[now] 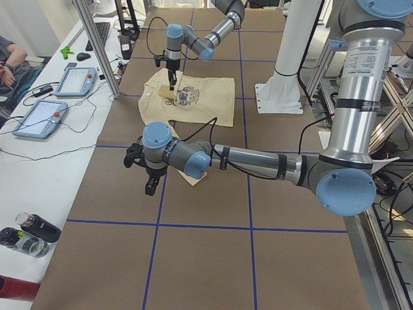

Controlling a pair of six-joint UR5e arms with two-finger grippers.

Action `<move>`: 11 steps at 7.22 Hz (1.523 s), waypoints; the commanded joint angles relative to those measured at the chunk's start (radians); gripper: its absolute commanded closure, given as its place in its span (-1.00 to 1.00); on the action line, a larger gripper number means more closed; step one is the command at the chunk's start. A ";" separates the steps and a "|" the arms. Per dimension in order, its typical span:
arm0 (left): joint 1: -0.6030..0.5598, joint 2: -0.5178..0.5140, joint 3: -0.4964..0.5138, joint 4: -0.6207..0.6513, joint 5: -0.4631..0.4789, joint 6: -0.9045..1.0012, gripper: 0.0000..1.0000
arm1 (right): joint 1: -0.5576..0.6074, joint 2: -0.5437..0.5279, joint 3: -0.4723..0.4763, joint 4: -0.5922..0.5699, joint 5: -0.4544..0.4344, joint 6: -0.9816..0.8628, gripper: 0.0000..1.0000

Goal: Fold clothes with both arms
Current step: 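Release the sleeve near the collar and lift the right gripper away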

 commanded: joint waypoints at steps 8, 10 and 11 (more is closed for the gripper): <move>0.015 0.000 -0.010 -0.111 0.006 -0.180 -0.99 | 0.008 0.013 0.014 0.037 -0.057 0.274 -0.97; 0.113 0.009 -0.019 -0.231 0.062 -0.373 -0.99 | 0.041 -0.063 0.162 -0.117 -0.039 0.271 -0.98; 0.171 0.055 -0.040 -0.300 0.134 -0.445 -0.99 | 0.057 -0.072 0.203 -0.193 -0.019 0.271 -0.98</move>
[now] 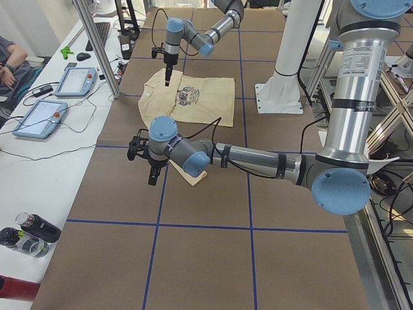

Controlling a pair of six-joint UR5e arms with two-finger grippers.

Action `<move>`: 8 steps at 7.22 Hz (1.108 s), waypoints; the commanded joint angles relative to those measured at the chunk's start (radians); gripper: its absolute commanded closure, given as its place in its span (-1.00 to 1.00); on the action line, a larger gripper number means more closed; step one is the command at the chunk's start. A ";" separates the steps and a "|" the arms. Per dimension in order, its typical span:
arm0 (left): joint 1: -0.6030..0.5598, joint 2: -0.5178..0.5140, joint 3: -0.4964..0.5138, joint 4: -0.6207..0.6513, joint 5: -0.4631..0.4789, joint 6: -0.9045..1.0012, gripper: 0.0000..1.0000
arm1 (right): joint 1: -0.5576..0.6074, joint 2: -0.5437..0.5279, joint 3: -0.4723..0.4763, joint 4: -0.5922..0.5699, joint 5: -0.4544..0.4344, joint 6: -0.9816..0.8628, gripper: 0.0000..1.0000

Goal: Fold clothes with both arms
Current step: 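Release the sleeve near the collar and lift the right gripper away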

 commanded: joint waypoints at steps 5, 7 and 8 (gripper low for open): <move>0.440 0.149 -0.093 -0.244 0.382 -0.592 -0.99 | 0.134 -0.351 0.488 -0.385 0.152 -0.172 -0.98; 0.520 0.169 -0.081 -0.246 0.476 -0.650 -0.99 | 0.156 -0.413 0.592 -0.527 0.152 -0.283 -0.99; 0.527 0.186 -0.078 -0.244 0.493 -0.648 -0.99 | 0.159 -0.416 0.594 -0.532 0.152 -0.283 -0.99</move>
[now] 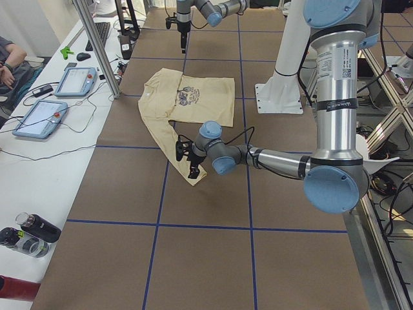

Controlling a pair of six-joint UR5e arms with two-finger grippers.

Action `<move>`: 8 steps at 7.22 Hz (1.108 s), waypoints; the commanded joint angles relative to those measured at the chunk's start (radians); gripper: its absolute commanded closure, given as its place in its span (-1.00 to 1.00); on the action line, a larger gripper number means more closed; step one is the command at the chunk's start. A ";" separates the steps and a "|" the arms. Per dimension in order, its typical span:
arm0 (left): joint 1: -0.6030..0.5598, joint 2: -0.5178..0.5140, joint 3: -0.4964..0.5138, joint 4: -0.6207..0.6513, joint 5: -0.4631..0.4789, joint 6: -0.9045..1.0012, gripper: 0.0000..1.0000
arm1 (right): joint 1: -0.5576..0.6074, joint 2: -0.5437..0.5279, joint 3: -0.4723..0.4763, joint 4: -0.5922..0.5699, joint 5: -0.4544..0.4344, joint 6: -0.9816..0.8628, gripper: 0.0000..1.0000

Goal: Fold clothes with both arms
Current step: 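Grasp the other sleeve cuff with the left gripper while the right gripper hovers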

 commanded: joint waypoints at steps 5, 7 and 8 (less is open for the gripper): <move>0.062 0.037 0.022 0.002 0.031 -0.007 -0.78 | 0.008 -0.029 0.031 -0.032 0.042 -0.024 -0.99; 0.062 0.037 0.028 0.002 0.031 -0.007 -0.46 | 0.008 -0.029 0.035 -0.032 0.043 -0.024 -0.99; 0.062 0.036 0.029 0.004 0.031 -0.007 -0.28 | 0.008 -0.032 0.040 -0.034 0.043 -0.024 -0.99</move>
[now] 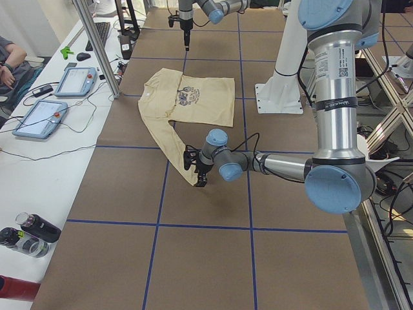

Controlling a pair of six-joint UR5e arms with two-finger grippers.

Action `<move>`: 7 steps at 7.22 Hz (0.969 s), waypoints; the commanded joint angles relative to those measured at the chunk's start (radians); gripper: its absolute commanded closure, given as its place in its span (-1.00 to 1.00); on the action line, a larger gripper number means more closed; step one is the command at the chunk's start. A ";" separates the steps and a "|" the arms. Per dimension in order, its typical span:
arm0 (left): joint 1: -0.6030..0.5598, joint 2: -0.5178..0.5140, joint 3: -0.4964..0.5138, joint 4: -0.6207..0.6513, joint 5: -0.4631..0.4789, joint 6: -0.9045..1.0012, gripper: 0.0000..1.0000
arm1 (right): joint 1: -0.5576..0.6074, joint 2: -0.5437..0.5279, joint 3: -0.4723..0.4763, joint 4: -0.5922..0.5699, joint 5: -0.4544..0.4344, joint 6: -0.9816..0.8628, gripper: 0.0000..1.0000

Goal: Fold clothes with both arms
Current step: 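Grasp the other sleeve cuff with the left gripper while the right gripper hovers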

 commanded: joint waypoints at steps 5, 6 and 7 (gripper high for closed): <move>0.002 -0.003 -0.008 0.003 -0.003 -0.003 0.99 | 0.002 -0.012 0.011 0.000 -0.001 0.000 -0.99; 0.000 -0.003 -0.017 0.003 -0.009 -0.006 1.00 | 0.002 -0.013 0.011 0.000 -0.001 0.000 -0.99; 0.000 0.002 -0.039 0.006 -0.014 -0.008 1.00 | 0.002 -0.019 0.011 0.002 0.001 0.000 -0.99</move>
